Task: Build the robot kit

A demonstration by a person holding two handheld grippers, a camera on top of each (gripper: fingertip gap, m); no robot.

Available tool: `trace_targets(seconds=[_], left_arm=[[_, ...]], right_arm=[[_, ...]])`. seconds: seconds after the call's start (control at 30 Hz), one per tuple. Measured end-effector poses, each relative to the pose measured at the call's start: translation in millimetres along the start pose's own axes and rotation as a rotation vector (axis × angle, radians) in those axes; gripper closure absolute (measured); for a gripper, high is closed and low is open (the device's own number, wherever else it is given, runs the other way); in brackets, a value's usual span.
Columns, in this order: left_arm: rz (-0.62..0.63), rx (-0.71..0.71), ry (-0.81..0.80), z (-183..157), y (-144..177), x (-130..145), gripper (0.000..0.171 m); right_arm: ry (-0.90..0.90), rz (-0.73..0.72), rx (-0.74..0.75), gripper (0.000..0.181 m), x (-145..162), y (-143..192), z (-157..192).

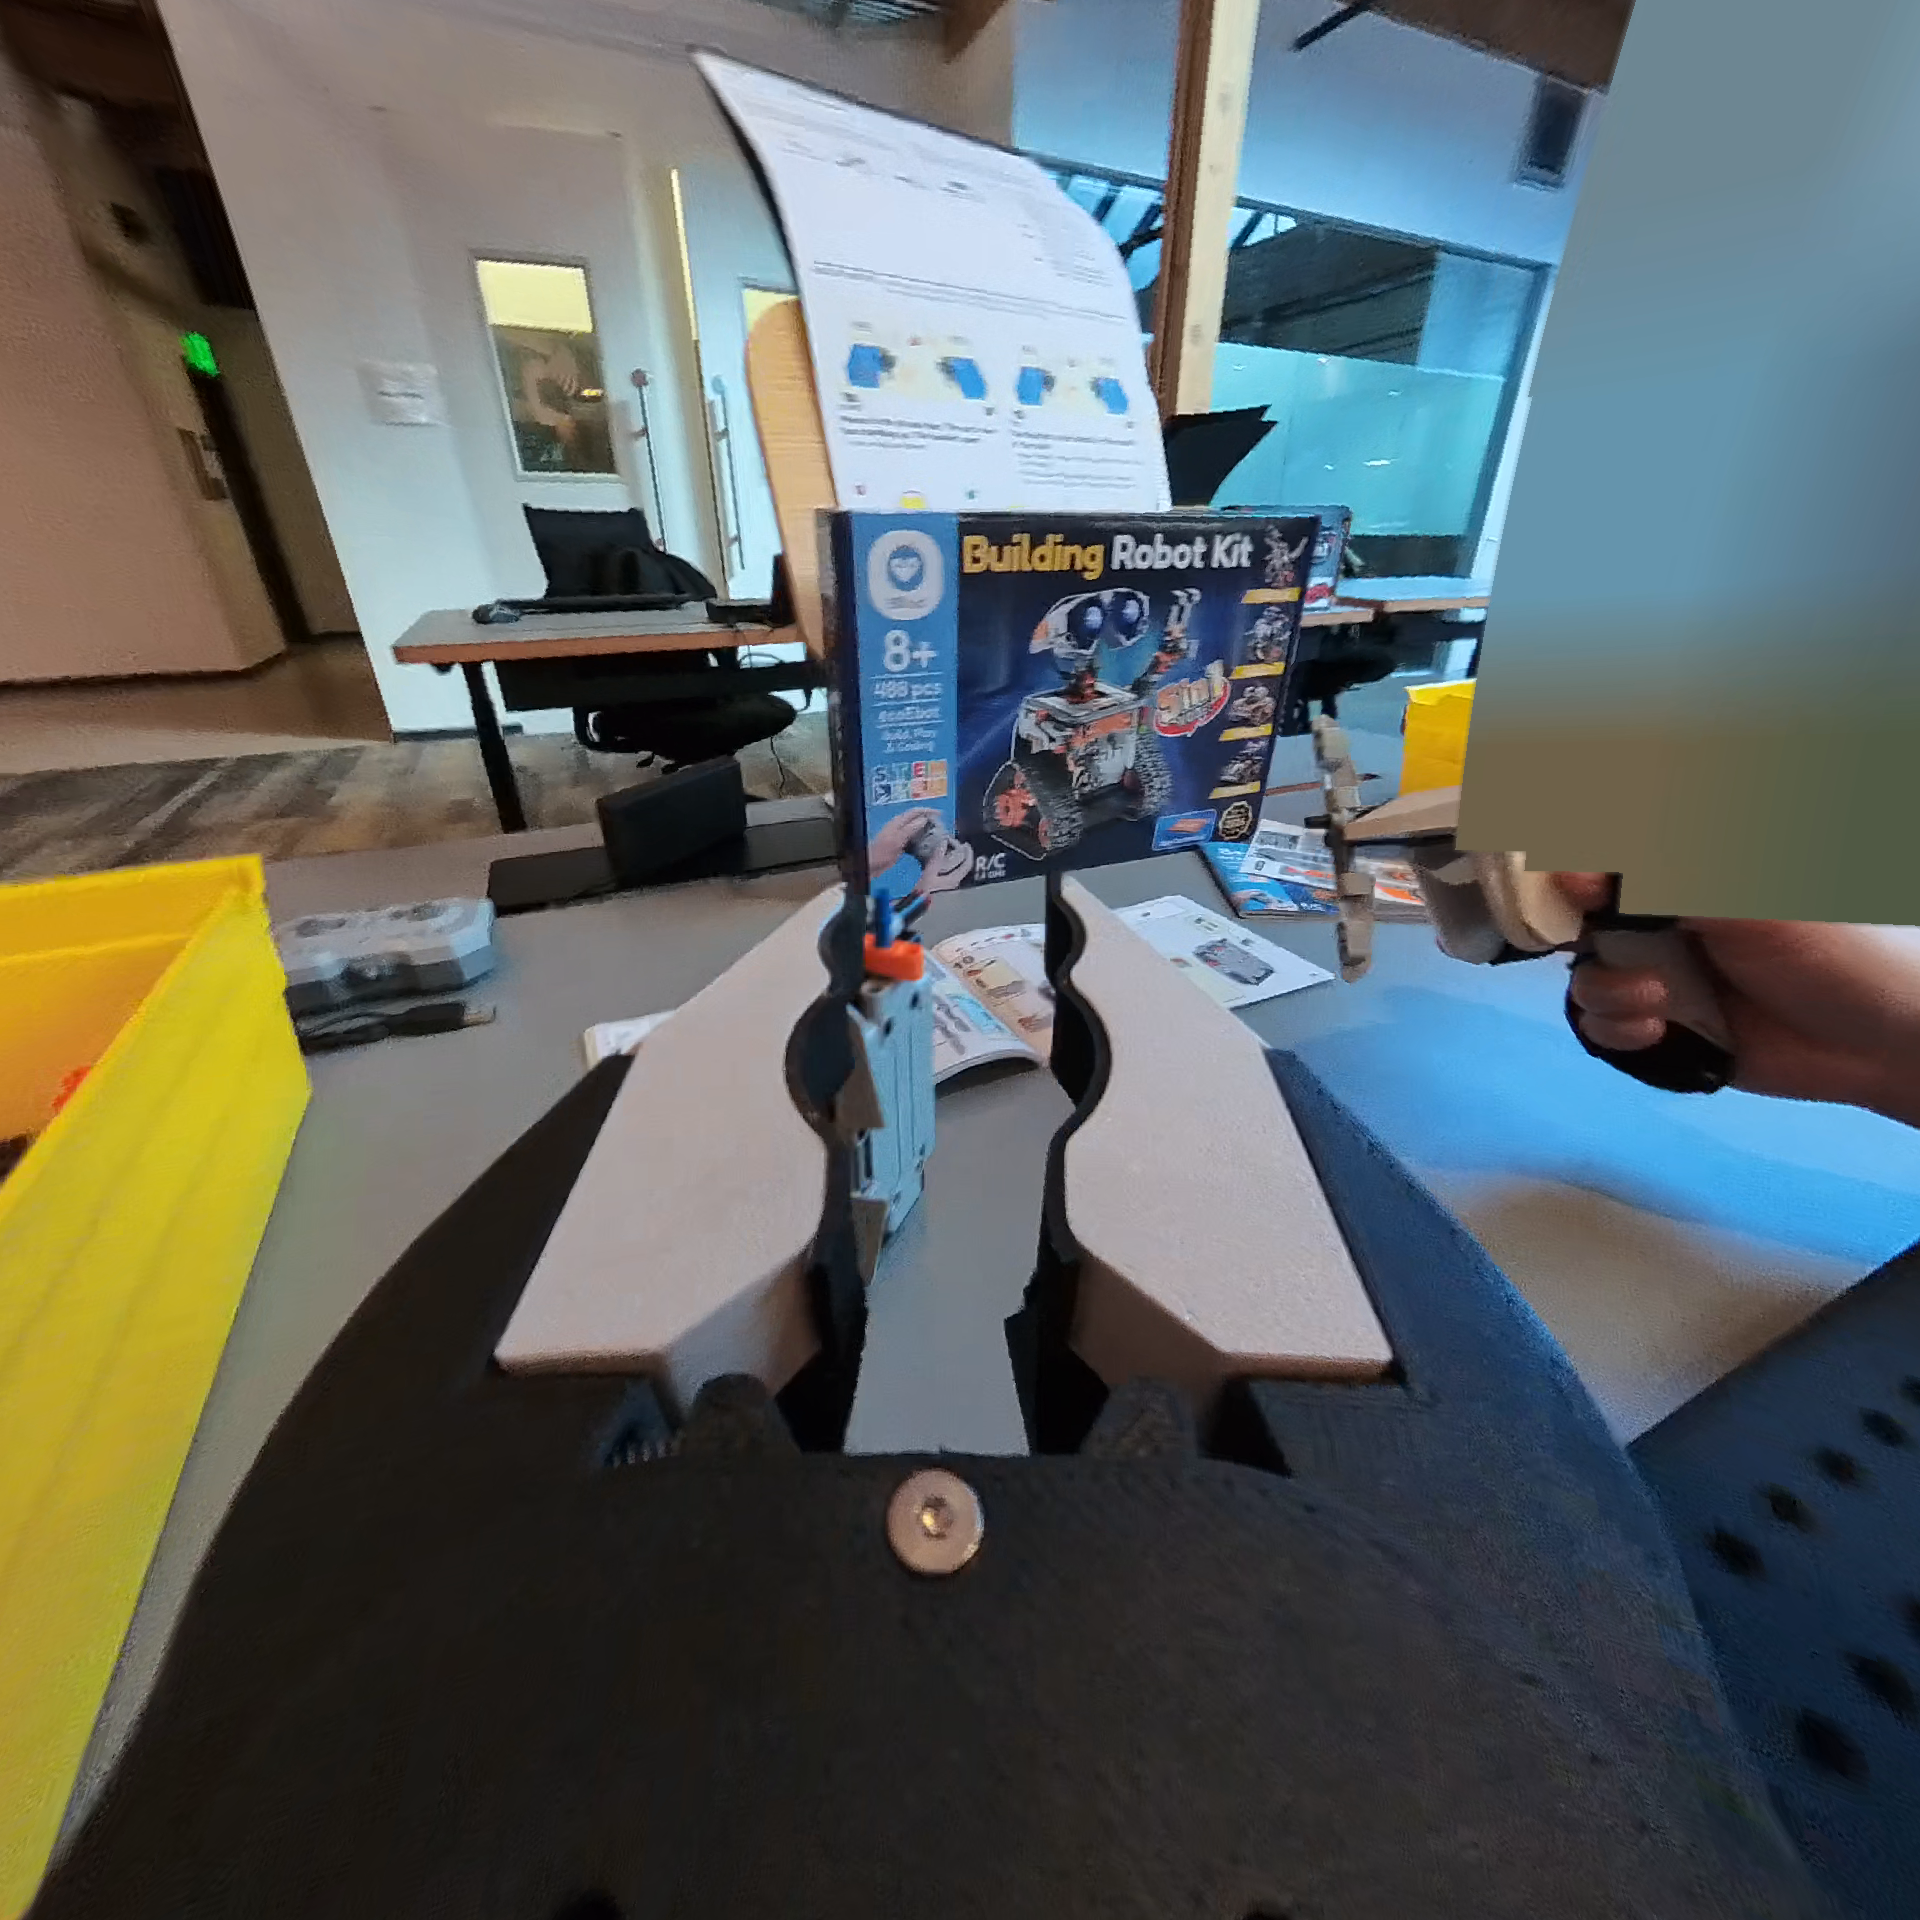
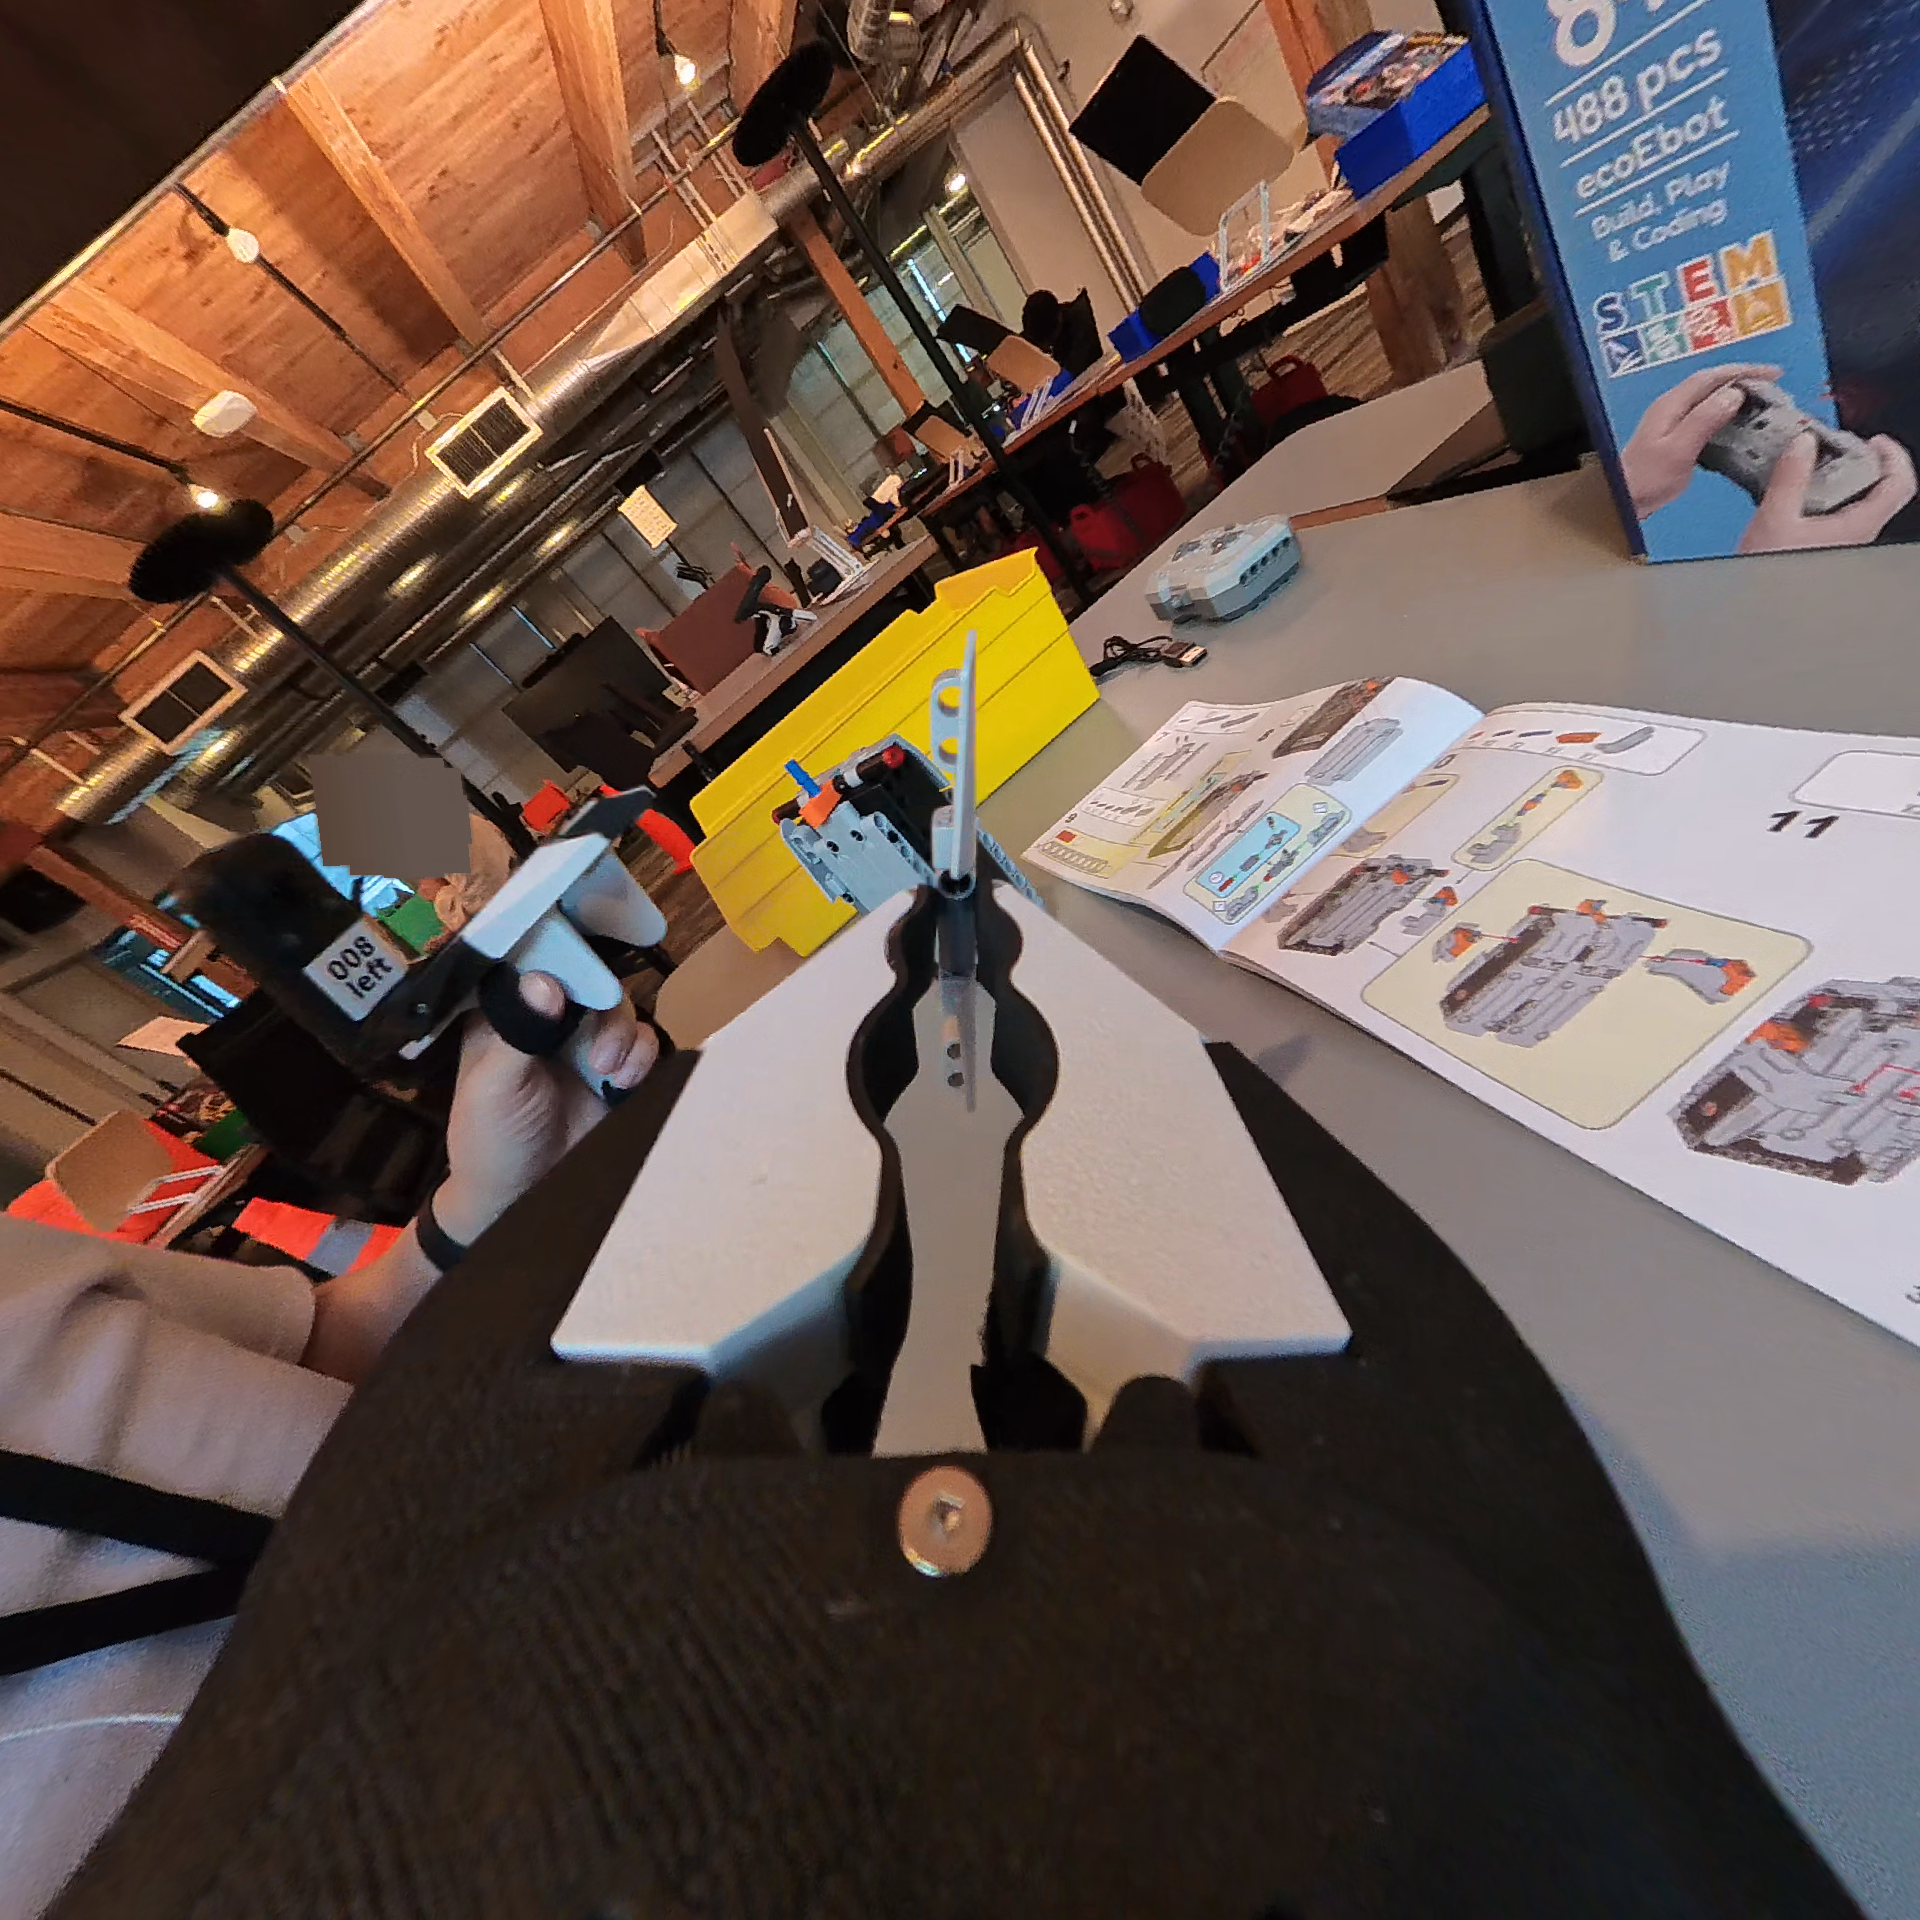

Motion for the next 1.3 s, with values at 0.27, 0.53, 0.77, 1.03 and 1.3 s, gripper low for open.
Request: trace_targets(seconds=[0.27, 0.53, 0.77, 1.03, 1.3], left_arm=[[-0.033, 0.168, 0.096, -31, -20, -2, 0.142], [0.033, 0.077, -0.022, -21, -17, -1, 0.142], [0.026, 0.064, 0.073, -19, -18, 19, 0.142], [0.113, 0.093, -0.057, -35, -29, 25, 0.143], [0.161, 0.113, -0.025, -34, -34, 32, 0.143]], right_arm=[[-0.194, 0.013, -0.123, 0.176, -1, 1, -2], [-0.158, -0.069, -0.019, 0.176, -14, 5, -19], [0.141, -0.101, 0.187, 0.176, -43, -48, -21], [0.135, -0.066, 0.238, 0.176, -25, -61, -29], [0.08, -0.079, 0.143, 0.176, -28, -46, -29]])
Point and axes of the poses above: each gripper's, where its closed fingertips meet, y back along the fingers, x out of its underside, z = x × y across the jaws, the point moved 5 cm from there along y, back along the fingers, and after that the axes turned 13 degrees about x, right-handed, at the moved point
